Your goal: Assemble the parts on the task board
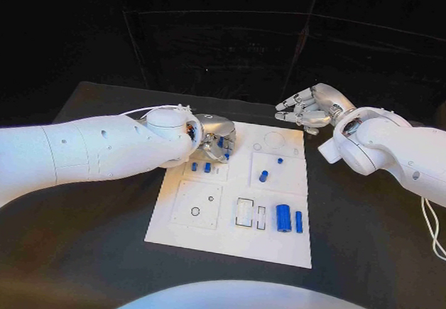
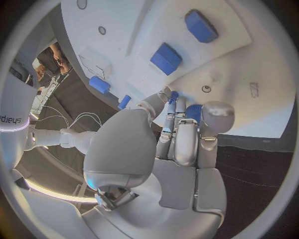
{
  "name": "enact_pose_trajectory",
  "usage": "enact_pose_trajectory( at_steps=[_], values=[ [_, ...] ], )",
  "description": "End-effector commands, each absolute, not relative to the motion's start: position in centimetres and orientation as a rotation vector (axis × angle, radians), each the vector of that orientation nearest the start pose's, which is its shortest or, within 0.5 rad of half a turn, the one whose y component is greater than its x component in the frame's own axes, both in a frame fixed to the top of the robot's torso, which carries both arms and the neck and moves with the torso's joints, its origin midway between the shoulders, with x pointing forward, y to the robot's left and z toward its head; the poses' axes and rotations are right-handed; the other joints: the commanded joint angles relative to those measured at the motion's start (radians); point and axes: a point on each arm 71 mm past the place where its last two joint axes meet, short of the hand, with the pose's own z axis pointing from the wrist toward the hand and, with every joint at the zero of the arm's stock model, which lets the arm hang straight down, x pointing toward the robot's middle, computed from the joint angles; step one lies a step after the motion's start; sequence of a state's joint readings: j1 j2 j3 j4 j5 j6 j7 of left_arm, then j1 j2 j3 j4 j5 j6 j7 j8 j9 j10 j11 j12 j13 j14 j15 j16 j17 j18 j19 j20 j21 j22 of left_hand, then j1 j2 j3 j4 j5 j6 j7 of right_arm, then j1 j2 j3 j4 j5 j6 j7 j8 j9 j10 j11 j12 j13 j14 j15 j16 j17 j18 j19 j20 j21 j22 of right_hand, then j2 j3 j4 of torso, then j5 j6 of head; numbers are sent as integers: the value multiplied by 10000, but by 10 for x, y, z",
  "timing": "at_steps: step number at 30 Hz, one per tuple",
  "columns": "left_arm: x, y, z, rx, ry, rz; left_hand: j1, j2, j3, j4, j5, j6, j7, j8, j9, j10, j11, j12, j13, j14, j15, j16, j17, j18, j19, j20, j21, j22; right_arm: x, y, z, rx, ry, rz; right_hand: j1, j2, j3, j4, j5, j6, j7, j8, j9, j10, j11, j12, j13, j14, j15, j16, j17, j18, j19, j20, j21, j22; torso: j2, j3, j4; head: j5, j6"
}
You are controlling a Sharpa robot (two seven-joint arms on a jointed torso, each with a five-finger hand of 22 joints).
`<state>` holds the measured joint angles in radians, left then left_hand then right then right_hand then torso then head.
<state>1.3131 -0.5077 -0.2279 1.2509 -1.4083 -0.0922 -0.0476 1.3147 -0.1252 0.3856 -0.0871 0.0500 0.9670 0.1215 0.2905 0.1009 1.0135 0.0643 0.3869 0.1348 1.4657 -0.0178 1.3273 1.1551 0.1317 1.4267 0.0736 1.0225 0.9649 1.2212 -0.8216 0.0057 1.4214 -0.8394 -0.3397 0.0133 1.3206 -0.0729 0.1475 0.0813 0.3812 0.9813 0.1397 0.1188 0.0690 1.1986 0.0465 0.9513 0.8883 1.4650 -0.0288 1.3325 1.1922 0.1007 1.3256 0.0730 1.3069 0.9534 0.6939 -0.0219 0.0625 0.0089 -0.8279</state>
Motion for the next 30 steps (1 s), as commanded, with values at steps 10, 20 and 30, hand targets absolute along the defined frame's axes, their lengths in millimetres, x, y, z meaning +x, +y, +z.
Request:
enact_pose_trajectory(
  at_steps=[10,20,30],
  values=[
    [516,102,-224,4707,19538,-5858,251,415,539,-108,-22,444,-47,-76,-44,515,-98,-152,-193,262,-110,30,-91,-153,119,-35,356,368,516,-224,-165,4375,16587,9599,-105,29,73,41,62,-78,-4,65,-9,-44,9,-11,5,298,-17,-76,2,108,-47,21,-43,-5,3,0,0,-25,-18],
    [517,106,-219,4452,18739,-6146,476,563,1009,-364,-22,780,-60,-95,-53,930,-161,-248,-283,277,-177,39,-133,-221,201,-106,715,766,516,-223,-165,4364,16575,9613,-105,29,73,41,62,-78,-4,65,-9,-44,9,-11,5,298,-17,-76,2,108,-47,21,-43,-5,-8,-16,0,-77,22],
    [512,112,-208,4028,18065,-6823,250,455,1184,-405,-25,896,-56,-218,-99,1079,-149,-458,-394,281,-172,24,-220,-251,223,-116,855,928,517,-223,-165,4361,16564,9613,-105,29,73,41,62,-78,-4,65,-9,-44,9,-11,5,298,-17,-76,2,108,-47,21,-43,-5,-16,-5,10,-44,74]
  ],
)
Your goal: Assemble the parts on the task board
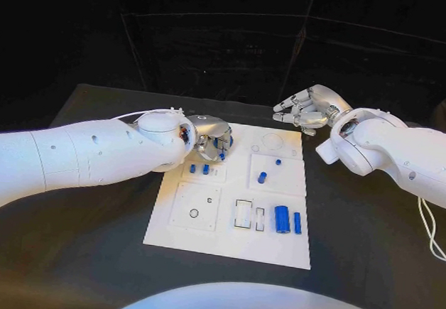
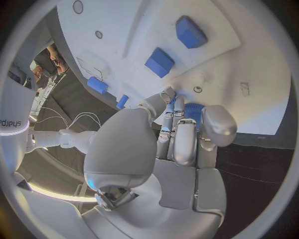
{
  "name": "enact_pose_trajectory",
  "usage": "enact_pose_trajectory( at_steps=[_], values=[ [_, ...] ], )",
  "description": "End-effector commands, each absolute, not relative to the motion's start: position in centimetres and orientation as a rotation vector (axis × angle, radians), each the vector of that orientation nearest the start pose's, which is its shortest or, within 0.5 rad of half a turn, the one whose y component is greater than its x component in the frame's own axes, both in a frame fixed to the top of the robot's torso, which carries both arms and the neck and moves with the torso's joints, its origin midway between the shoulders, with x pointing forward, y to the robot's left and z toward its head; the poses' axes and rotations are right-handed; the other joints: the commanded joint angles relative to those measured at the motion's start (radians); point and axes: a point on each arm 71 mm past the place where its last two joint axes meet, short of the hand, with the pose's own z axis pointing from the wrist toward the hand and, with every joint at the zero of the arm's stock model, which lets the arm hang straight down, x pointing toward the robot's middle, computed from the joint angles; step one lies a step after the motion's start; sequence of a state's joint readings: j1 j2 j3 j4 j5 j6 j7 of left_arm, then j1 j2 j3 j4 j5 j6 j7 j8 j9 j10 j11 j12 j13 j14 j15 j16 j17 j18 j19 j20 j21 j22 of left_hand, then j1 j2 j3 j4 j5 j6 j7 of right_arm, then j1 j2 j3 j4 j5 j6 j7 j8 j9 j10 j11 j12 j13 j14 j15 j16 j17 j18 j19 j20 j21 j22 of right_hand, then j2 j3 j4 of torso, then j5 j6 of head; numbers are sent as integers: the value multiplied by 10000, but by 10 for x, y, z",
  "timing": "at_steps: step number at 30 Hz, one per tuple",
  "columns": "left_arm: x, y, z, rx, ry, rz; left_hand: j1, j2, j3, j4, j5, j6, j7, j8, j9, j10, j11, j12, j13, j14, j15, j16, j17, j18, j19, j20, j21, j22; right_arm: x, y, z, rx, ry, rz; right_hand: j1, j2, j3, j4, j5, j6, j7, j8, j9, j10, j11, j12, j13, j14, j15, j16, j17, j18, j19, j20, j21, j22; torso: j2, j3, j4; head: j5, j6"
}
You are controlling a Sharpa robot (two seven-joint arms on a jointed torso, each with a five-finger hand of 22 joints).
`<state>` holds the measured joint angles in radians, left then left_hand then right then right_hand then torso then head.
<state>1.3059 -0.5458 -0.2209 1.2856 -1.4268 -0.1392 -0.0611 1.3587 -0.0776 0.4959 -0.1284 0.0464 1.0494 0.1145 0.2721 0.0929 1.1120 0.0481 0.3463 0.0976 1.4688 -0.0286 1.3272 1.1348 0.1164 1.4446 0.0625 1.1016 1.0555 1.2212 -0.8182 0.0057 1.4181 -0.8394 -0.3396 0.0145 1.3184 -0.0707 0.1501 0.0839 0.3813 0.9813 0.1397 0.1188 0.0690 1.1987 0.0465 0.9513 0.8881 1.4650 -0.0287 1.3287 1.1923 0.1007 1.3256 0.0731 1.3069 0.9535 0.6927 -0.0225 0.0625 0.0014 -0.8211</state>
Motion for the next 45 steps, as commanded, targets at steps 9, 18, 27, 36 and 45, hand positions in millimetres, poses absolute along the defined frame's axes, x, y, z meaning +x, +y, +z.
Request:
enact_pose_trajectory(
  at_steps=[9,18,27,36,45],
  values=[
    [510,135,-201,2978,18320,-7153,-300,-57,103,30,11,107,9,-77,-33,136,14,-132,-62,243,-62,-2,-86,-114,60,-4,145,116,517,-224,-165,4369,16556,9592,-99,14,67,27,91,-80,-3,68,-9,-45,11,-5,9,302,-18,-36,9,110,-48,20,-50,-15,-6,0,20,13,59],
    [509,163,-203,2439,18802,-6800,-373,-96,109,40,11,144,-5,-104,-41,186,6,-184,-88,238,-66,-16,-126,-121,65,-5,183,163,517,-226,-165,4389,16549,9556,-99,14,67,27,91,-80,-3,68,-9,-45,11,-5,9,302,-18,-36,9,110,-48,20,-50,-15,1,2,23,32,80],
    [508,169,-205,2390,19069,-6664,-398,-110,109,44,11,156,-10,-113,-44,201,2,-202,-96,237,-68,-19,-138,-121,64,-5,188,171,518,-226,-165,4387,16559,9555,-99,14,67,27,91,-80,-3,68,-9,-45,11,-5,9,302,-18,-36,9,110,-48,20,-50,-15,14,0,-11,69,64],
    [509,169,-206,2396,19169,-6596,-423,-119,113,49,11,174,-17,-122,-46,223,-3,-222,-106,234,-71,-27,-157,-123,64,-6,201,189,518,-225,-166,4382,16564,9562,-99,14,67,27,91,-80,-3,68,-9,-45,11,-5,9,302,-18,-36,9,110,-48,20,-50,-15,22,5,4,52,49],
    [511,166,-209,2442,19436,-6431,-440,-131,114,50,11,184,-19,-132,-49,239,-6,-238,-114,230,-74,-35,-176,-123,61,-8,203,194,518,-225,-166,4377,16574,9573,-99,14,67,27,91,-80,-3,68,-9,-45,11,-5,9,302,-18,-36,9,110,-48,20,-50,-15,12,6,-8,56,7]
  ],
)
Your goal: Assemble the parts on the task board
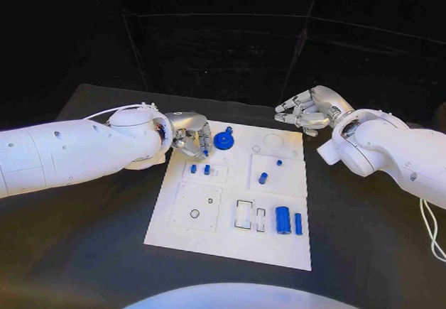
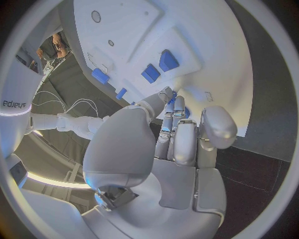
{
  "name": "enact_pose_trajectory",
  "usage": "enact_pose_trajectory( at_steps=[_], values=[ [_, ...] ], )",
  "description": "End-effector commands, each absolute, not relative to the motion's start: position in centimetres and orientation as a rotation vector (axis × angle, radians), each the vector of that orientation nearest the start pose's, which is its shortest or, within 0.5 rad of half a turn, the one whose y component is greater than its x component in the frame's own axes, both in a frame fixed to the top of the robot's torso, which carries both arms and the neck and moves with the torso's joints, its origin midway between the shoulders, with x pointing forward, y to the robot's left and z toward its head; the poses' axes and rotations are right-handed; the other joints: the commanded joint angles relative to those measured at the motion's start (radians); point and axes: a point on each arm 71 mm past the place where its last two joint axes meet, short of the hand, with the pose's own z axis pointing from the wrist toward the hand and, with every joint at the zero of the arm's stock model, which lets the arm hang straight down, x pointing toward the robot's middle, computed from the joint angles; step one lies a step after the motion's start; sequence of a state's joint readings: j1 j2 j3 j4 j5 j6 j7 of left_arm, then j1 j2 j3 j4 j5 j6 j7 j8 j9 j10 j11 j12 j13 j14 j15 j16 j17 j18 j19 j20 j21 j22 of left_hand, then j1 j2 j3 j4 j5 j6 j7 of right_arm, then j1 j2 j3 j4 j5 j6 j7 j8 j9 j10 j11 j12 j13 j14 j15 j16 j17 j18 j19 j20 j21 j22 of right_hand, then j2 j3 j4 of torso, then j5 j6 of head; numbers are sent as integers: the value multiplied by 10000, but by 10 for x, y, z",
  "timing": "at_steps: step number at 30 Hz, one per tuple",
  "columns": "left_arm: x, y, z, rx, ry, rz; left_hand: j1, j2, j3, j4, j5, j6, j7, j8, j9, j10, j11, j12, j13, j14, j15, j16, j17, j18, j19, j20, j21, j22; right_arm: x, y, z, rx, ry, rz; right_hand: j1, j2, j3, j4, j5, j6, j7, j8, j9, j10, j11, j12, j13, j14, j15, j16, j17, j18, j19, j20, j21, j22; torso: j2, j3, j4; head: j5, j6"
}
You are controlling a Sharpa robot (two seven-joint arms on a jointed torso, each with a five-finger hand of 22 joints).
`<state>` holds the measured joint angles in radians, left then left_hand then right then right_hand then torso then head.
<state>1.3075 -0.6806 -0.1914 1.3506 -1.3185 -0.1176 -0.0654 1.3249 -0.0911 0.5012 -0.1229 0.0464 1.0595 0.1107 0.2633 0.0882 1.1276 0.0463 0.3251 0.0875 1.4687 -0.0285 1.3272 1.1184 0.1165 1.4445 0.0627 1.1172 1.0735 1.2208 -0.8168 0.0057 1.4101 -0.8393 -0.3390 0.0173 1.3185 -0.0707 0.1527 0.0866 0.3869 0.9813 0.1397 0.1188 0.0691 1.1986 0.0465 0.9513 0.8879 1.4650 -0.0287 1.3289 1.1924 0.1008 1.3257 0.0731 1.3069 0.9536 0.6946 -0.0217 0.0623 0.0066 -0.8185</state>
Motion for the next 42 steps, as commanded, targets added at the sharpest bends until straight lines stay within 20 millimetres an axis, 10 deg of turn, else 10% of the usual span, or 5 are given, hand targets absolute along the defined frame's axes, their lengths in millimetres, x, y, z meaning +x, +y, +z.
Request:
enact_pose_trajectory(
  at_steps=[1,29,42],
  values=[
    [511,166,-209,2444,19453,-6419,-108,-7,59,-8,10,84,19,-49,-4,88,12,-33,-17,229,-76,-38,-21,-123,59,-10,43,11,518,-225,-166,4377,16574,9573,-99,14,40,0,34,-80,-4,68,-10,-45,11,-5,11,302,-18,-37,8,109,-49,20,-50,-15,-9,-1,-5,7,-20],
    [513,163,-212,2513,19716,-6276,-354,-349,76,-43,9,-542,266,-681,-225,-430,290,-709,-237,176,125,-122,-249,-123,-49,118,-81,-58,518,-225,-166,4387,16565,9559,-116,-1,71,7,66,-89,-3,70,-10,-73,11,-30,-23,299,-18,-65,-25,116,-60,19,-74,-57,-9,-9,6,-1,-44],
    [513,172,-209,1968,19323,-6463,-348,-594,-54,-113,8,-1498,305,-1408,-242,-1380,519,-1353,-239,116,309,-198,-477,23,-293,298,-783,-736,518,-229,-169,3653,17087,8951,82,-328,895,-209,-183,-220,60,112,2,-1544,82,-2797,-2677,-8,15,-1247,-1339,395,-663,36,-1160,-1867,-12,-10,5,-2,-24]
  ],
)
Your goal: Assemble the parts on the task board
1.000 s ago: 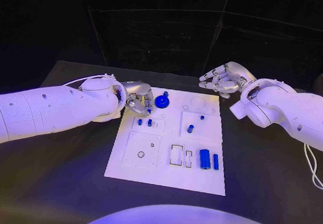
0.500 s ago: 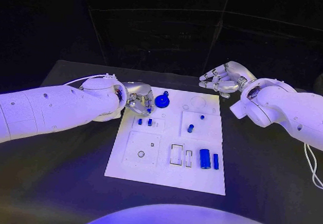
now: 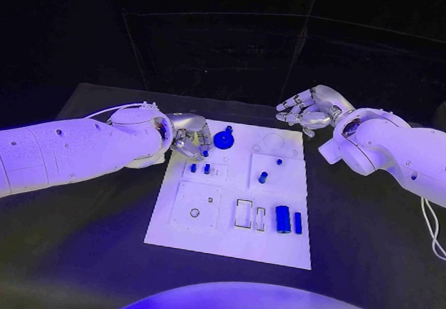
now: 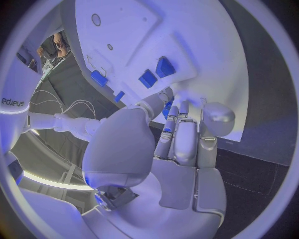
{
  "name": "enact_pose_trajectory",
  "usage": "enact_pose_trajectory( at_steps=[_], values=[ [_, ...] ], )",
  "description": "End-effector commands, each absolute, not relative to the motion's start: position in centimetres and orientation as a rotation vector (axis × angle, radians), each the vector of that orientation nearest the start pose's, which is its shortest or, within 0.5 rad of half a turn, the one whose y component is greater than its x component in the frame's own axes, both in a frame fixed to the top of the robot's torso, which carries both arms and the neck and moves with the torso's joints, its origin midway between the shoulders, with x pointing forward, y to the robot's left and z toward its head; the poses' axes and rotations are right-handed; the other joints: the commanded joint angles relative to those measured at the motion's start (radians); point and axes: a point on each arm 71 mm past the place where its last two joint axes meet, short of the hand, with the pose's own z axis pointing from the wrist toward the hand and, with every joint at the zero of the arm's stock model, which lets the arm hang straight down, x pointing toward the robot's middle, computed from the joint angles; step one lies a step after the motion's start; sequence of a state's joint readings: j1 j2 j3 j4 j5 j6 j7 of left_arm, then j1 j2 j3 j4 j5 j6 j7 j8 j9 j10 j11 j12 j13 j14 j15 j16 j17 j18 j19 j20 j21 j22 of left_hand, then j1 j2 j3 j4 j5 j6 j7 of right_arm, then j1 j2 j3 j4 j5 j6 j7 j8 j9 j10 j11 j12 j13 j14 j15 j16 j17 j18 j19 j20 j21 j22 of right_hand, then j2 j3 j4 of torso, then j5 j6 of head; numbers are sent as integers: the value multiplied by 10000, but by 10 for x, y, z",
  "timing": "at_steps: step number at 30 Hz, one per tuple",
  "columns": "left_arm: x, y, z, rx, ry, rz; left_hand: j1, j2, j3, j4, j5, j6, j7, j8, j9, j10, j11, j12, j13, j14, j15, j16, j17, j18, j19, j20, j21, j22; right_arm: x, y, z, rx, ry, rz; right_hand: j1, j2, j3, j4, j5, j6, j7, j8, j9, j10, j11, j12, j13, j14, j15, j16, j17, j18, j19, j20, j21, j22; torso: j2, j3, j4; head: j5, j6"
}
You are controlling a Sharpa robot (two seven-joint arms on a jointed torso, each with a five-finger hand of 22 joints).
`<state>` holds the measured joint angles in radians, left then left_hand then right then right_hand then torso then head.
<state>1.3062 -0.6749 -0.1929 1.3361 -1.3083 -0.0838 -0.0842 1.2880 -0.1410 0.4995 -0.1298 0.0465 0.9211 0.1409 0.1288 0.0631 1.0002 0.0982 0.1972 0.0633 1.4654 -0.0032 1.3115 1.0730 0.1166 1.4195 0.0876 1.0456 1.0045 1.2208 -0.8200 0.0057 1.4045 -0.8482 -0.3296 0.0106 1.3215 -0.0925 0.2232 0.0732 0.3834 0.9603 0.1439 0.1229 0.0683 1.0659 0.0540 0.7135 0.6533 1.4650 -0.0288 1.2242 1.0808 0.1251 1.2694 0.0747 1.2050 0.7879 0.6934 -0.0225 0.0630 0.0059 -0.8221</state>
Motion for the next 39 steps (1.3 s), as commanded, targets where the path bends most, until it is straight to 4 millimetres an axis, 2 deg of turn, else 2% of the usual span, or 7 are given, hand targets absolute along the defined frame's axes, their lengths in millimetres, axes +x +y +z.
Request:
enact_pose_trajectory(
  at_steps=[1,7,10,12,14,22,39],
  values=[
    [513,173,-209,1904,19304,-6481,27,-98,-51,-45,6,-131,3,-79,10,-134,6,-87,5,145,62,-48,-41,26,-47,56,-85,-63,517,-229,-169,3482,17149,8862,74,-152,297,-114,-266,28,35,77,8,-260,19,-684,-560,-21,34,-303,-335,162,-103,20,-197,-277,1,-2,-3,4,16],
    [513,191,-204,265,18976,-7608,-2,-153,-311,16,7,-207,46,-177,30,-435,58,-199,15,116,108,-90,-159,99,-131,111,-415,-388,513,-227,-171,1167,17554,7701,400,-268,1079,-490,-893,579,-12,281,45,-308,70,-2523,-2102,-28,44,-748,-810,167,-17,42,-363,-430,-12,-5,0,-122,87],
    [512,202,-199,-1460,18528,-9084,-28,-74,-438,110,7,-55,228,-126,60,-473,80,-167,37,-18,124,-354,-618,245,-366,139,-1122,-1099,509,-225,-171,-70,17495,7092,443,-373,1441,-670,-1189,801,-10,316,31,37,90,-3415,-2857,10,71,-826,-873,157,60,76,-373,-400,-12,4,-11,-210,126],
    [512,209,-195,-3090,18021,-10629,-114,70,-499,241,12,132,338,-48,86,-309,137,-22,82,-303,181,-840,-1412,382,-682,177,-1895,-1848,505,-223,-172,-862,17420,6694,452,-445,1613,-769,-1335,878,-15,302,18,204,97,-3839,-3198,28,86,-842,-881,149,95,90,-370,-376,-27,9,-15,-328,136],
    [511,217,-189,-5087,17267,-12469,-93,224,-562,313,22,216,404,-48,67,-267,196,134,98,-1061,260,-1771,-2783,620,-1491,267,-3390,-3195,500,-219,-175,-1666,17308,6293,388,-535,1832,-872,-1387,947,-6,246,-1,410,132,-4441,-3663,51,105,-850,-875,137,140,118,-365,-346,-16,-3,-18,-452,195],
    [504,236,-178,-8774,14926,-15537,-167,334,-905,414,20,322,375,-49,51,-181,184,509,132,-2273,304,-2964,-4637,653,-2083,362,-3968,-3504,485,-209,-185,-3280,17162,5396,179,-743,1927,-891,-1489,913,10,72,-20,374,213,-4992,-4124,87,163,-798,-817,124,194,165,-339,-297,-4,-14,0,-706,272],
    [497,246,-175,-9948,14067,-16224,-160,463,-1182,450,21,444,441,6,64,-66,197,829,164,-2582,324,-3131,-5080,660,-2171,391,-4206,-3674,473,-201,-200,-4170,17584,4842,122,-940,2012,-973,-1532,834,116,-187,-21,295,331,-5427,-4617,97,246,-761,-784,124,214,243,-342,-299,8,-6,11,-767,288]
  ],
)
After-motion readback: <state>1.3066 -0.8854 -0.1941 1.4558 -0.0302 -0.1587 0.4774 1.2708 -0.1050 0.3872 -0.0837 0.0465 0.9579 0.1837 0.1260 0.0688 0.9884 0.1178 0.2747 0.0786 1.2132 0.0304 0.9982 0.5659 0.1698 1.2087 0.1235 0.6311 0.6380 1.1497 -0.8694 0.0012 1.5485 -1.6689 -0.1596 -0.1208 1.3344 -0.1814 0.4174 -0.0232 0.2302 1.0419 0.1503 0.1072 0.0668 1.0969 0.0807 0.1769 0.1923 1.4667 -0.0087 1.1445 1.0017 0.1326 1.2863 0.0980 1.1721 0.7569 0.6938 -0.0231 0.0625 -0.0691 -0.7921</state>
